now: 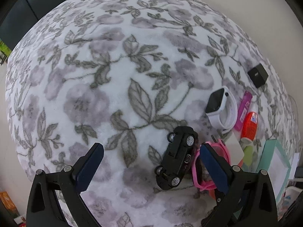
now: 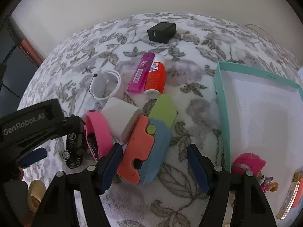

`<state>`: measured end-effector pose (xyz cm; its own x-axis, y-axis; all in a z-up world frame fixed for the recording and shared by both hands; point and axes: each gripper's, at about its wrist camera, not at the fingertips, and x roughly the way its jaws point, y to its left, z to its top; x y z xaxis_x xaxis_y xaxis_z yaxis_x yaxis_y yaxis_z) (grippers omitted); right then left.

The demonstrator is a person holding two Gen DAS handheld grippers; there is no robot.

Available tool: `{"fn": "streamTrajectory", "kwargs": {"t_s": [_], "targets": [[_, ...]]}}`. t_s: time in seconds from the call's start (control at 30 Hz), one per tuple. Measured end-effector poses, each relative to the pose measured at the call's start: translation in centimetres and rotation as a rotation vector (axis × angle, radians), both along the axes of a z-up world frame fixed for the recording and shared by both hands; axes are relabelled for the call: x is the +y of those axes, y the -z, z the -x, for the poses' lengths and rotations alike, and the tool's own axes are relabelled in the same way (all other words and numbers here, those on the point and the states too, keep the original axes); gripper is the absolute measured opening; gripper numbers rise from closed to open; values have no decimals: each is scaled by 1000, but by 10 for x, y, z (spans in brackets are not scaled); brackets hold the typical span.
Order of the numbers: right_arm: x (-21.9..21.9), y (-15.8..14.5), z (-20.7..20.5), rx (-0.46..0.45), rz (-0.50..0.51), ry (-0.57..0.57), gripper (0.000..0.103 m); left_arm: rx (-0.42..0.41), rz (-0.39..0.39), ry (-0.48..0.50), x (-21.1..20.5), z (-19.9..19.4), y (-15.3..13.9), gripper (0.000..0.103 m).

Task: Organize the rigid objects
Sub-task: 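Move both open tools back over the toy pile beside the tray, then grasp the black toy car with the left tool while the right tool grasps the foam block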

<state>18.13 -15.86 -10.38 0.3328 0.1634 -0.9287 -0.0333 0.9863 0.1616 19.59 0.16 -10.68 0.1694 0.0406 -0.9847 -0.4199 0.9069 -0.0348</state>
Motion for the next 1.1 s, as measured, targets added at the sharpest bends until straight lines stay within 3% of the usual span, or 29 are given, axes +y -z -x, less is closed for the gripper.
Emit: {"fn": "streamTrajectory", "kwargs": {"t_s": [0.13, 0.3, 0.5, 0.57, 0.67, 0.73, 0.97, 1.1], "targets": [[5, 0, 3, -6, 91, -46, 60, 22, -19, -2, -4, 0, 8, 101], [3, 0, 3, -8, 88, -36, 59, 6, -52, 5, -7, 1, 8, 98], [4, 1, 3, -18, 101, -41, 58, 15, -54, 15, 0, -11, 14, 64], [5, 1, 4, -20, 103, -42, 57, 14, -67, 22, -1, -12, 16, 59], [2, 0, 4, -22, 108, -34, 52, 2, -77, 19, -2, -13, 16, 43], [-1, 0, 4, -21, 104, -24, 46, 1, -75, 23, 0, -12, 15, 42], [-5, -1, 9, -12, 73, -15, 45, -3, -88, 32, -4, -8, 2, 37], [-10, -2, 12, 0, 37, 7, 45, -18, -104, 33, -4, -4, -11, 14]]}}
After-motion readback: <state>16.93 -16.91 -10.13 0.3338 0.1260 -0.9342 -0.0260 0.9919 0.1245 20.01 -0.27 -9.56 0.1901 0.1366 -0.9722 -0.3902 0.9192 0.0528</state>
